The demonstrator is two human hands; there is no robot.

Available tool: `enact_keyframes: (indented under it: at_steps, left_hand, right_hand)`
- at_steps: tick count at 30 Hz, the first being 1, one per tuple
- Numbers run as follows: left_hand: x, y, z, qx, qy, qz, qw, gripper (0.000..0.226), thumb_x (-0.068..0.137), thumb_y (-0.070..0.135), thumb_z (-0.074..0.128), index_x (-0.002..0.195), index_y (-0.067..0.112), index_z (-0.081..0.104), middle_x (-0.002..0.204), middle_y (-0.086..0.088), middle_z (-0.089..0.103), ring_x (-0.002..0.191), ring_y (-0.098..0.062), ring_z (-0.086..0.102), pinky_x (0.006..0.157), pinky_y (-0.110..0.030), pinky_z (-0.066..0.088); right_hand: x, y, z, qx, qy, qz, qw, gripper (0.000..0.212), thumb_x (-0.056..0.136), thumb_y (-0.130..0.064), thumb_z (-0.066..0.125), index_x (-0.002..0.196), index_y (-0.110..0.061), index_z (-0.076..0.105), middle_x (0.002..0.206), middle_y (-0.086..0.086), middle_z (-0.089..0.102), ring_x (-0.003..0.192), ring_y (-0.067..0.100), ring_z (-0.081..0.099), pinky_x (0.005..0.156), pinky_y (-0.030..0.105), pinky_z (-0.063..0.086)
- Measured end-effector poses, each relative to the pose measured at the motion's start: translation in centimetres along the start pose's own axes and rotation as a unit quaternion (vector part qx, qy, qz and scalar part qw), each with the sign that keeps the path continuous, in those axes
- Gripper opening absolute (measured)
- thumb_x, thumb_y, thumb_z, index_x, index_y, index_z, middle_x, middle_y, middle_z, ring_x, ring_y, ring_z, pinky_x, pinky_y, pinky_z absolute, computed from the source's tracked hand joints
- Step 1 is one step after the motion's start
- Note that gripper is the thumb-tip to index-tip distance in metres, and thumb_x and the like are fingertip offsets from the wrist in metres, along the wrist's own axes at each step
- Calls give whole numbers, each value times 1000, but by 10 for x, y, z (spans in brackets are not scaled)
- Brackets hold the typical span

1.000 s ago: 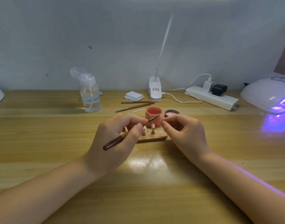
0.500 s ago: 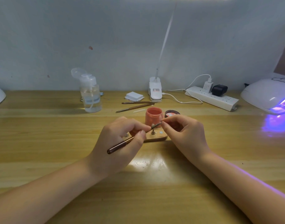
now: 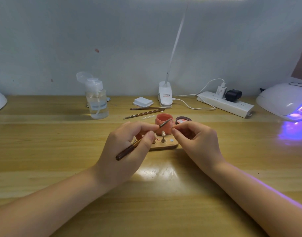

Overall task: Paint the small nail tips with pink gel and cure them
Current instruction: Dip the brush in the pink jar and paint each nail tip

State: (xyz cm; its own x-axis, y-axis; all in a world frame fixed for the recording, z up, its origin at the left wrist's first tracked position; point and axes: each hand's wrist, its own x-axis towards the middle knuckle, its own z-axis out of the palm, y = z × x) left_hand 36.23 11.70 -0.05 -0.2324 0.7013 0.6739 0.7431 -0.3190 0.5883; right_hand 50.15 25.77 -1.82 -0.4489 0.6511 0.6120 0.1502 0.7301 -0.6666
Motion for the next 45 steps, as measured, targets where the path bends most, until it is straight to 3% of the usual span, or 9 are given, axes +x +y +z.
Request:
enact_keyframes:
  at_steps: [13,21,24,28,33,35,39,41,45]
  left_hand:
    - [-1,0,0,-18,-7,-27,999,23,86,34,52,94,23,71,77,14,70,79,-8,61,67,-11,36]
    - [-3,2,0,-47,-10,-44,998,17,88,25,55,93,20,71,76,11,69,76,-8,65,64,-17,47]
    - [-3,4,-4,-86,22,-63,994,20,87,28,52,91,20,70,75,7,68,72,-7,64,62,-16,47]
    - [1,-1,-7,-164,116,-172,964,19,93,21,52,90,19,70,72,3,69,62,-5,53,56,-15,44]
    - [3,-9,-2,-221,171,-304,911,23,98,17,49,91,20,71,71,6,70,68,-4,59,67,-22,45]
    - [4,-11,-1,-238,182,-327,896,23,98,16,49,90,20,71,69,6,69,69,-6,59,69,-24,44]
    - [5,-14,2,-260,189,-358,877,23,97,14,49,88,16,70,64,5,68,76,-14,59,72,-27,44]
    - [6,-16,3,-272,199,-369,866,22,97,14,50,88,15,70,63,5,67,77,-15,60,73,-27,44]
    - [7,-20,3,-300,231,-389,840,20,98,17,52,89,16,70,67,6,67,83,-12,63,83,-30,49]
  right_hand:
    - [0,-1,0,0,0,7,1000,6,81,-9,74,85,-13,76,73,-2,71,69,8,63,65,24,51]
    - [-1,-2,-1,1,-4,11,1000,6,82,-10,74,86,-13,75,73,-3,70,68,7,63,65,25,52]
    - [2,1,-2,21,6,63,998,5,83,-14,73,84,-18,74,72,-4,70,67,7,65,68,29,55]
    - [8,7,-6,50,28,143,988,2,82,-19,73,81,-20,74,71,-4,71,73,11,68,74,35,56]
    - [5,7,-4,-17,-26,101,994,13,80,-19,74,69,-25,73,54,-18,62,56,-5,54,56,9,36]
    - [5,9,-2,-66,-51,93,992,17,80,-26,75,65,-31,69,51,-26,56,57,-7,52,52,11,33]
    - [5,11,0,-141,-90,106,980,14,80,-41,72,71,-31,74,60,-15,63,65,5,56,58,28,40]
    - [5,10,-1,-166,-102,108,975,17,81,-46,70,77,-31,76,69,-14,66,71,7,57,59,27,42]
    - [4,7,-6,-222,-100,67,968,23,83,-51,65,78,-31,75,62,-16,56,64,5,50,51,22,27]
